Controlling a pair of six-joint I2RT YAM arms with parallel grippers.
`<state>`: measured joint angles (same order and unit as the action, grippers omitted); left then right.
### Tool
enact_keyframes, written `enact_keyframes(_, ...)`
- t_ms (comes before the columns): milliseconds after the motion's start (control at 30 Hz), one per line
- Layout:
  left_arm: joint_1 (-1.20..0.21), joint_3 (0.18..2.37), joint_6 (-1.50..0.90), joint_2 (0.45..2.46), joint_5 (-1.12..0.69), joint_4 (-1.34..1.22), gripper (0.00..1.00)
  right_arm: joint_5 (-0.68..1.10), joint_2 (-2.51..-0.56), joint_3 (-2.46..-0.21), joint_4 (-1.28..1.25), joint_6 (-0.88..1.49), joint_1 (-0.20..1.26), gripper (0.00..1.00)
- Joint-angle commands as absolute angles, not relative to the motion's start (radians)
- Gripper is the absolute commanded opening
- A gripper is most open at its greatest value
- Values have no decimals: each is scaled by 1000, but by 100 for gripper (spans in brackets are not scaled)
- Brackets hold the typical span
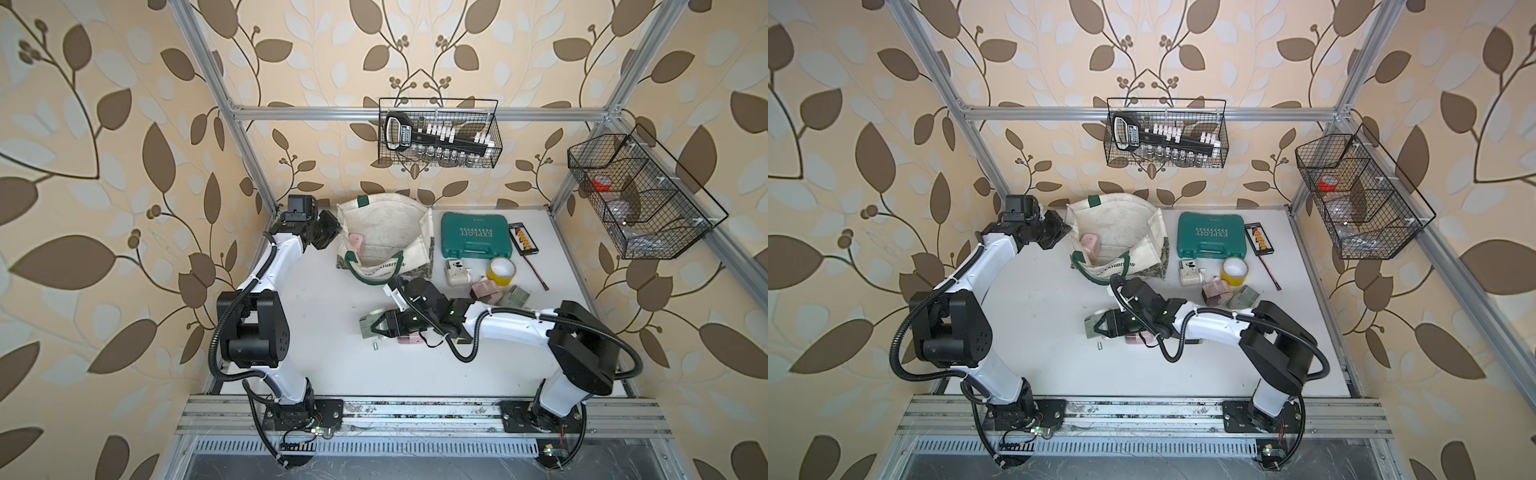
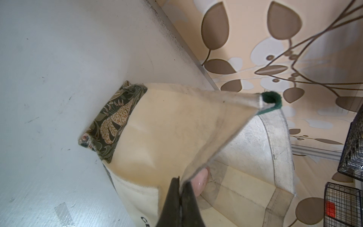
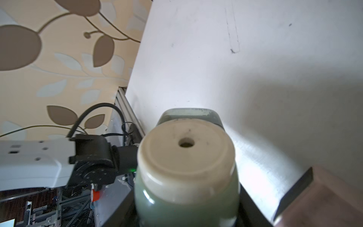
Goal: Take out the pencil sharpeners from the tote bags
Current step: Place the pencil sharpener at the center of the board.
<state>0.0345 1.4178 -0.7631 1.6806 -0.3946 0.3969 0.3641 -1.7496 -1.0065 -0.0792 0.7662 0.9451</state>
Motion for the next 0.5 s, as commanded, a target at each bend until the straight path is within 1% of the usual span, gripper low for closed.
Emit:
enact_keyframes(0,46,1388,-735,1664,-420,438,0,406,-1822,-1085,-149,771,947,44)
enact_keyframes(233,46,1327,-763,1642,-436,400,0,482,-1989,-1184,-189,816,950,43)
enact_keyframes(367,46,1310,-769,1638,-440,390,0,495,-2028,-1201,-204,836,951,43)
enact_keyframes(467,46,1305,-767,1635,-440,389,0,483,-2035,-1206,-191,832,951,46)
